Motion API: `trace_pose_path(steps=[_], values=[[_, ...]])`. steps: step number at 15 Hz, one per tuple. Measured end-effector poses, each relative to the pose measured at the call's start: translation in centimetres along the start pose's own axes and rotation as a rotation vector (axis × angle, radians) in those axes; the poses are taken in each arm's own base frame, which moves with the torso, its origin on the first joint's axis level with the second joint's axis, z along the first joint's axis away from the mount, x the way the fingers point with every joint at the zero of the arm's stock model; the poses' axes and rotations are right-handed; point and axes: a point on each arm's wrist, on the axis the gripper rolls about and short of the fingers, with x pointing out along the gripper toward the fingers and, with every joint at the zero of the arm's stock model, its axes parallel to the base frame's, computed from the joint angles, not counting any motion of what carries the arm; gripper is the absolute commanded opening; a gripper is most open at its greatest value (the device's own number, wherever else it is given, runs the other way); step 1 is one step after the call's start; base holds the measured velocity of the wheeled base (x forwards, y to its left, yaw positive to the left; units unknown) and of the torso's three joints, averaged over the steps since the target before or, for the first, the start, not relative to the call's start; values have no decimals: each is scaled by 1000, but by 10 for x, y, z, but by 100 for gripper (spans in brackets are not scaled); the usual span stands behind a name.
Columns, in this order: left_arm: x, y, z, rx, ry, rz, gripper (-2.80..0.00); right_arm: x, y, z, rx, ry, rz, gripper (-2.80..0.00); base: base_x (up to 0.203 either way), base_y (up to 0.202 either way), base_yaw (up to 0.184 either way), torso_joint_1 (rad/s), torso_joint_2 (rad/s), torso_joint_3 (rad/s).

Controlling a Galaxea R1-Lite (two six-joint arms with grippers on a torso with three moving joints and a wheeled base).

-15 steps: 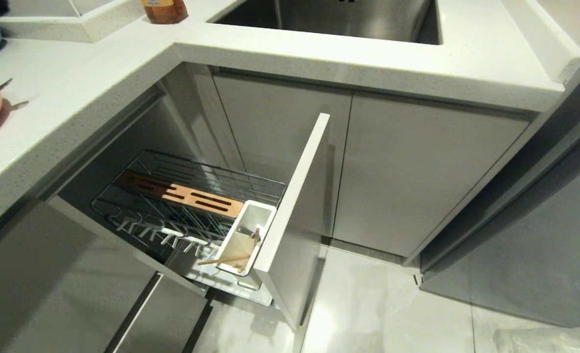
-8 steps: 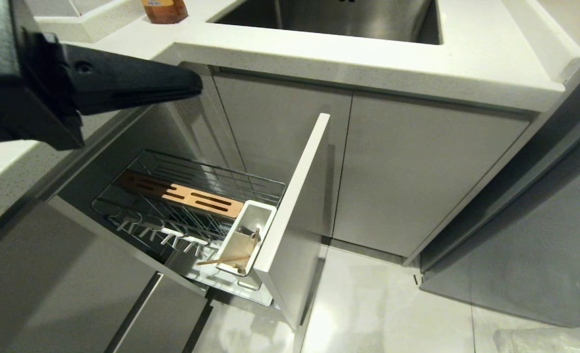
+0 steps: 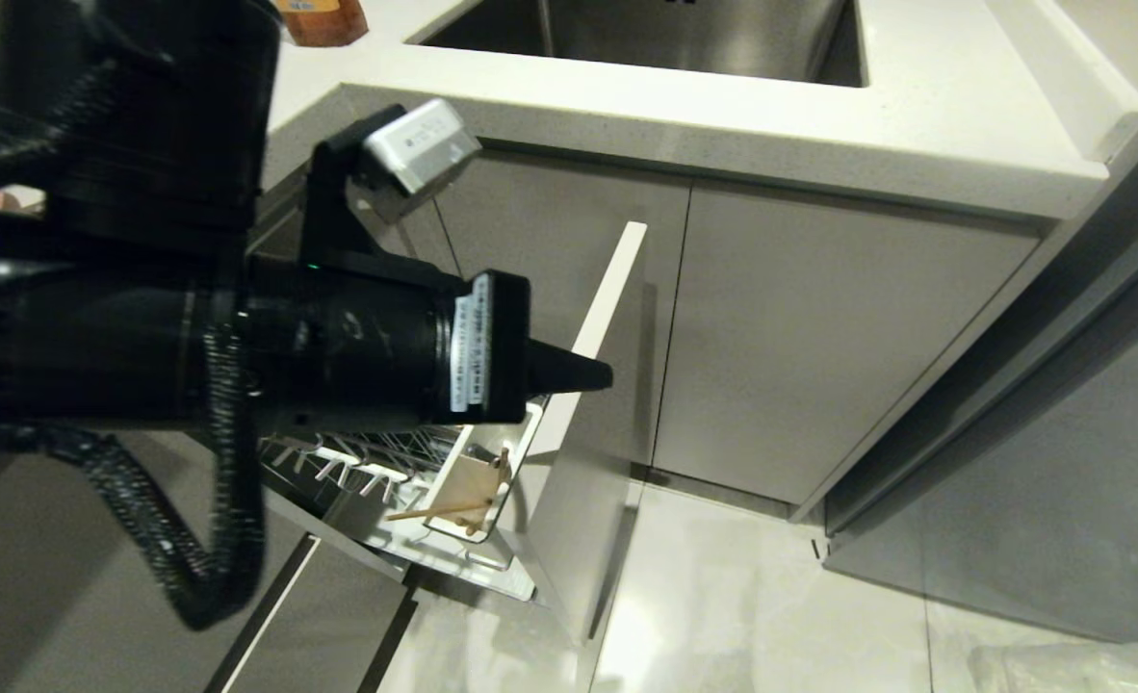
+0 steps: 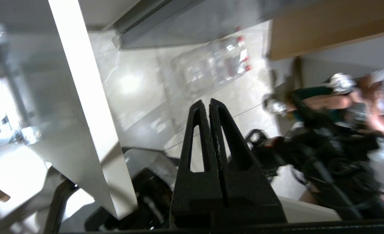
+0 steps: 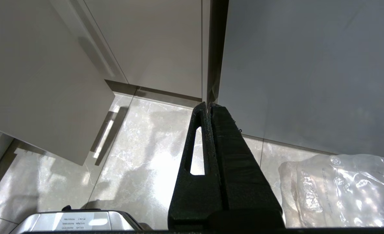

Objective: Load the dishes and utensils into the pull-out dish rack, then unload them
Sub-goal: Close the cupboard

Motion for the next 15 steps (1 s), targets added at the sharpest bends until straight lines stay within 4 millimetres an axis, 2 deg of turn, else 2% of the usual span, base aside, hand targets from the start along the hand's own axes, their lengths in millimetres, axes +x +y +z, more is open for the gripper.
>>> trace_pose_path(steps=[3,7,10,15], values=[[34,0,-7,13,19,152,-280,0,0,0,0,0,0,-280,0,0,0,0,0,0],[61,3,-12,35,8,330,-280,0,0,0,0,0,0,-280,0,0,0,0,0,0],[69,5,-13,45,-4,399,-280,0,0,0,0,0,0,-280,0,0,0,0,0,0],[70,6,-11,50,-39,465,-280,0,0,0,0,0,0,-280,0,0,0,0,0,0]])
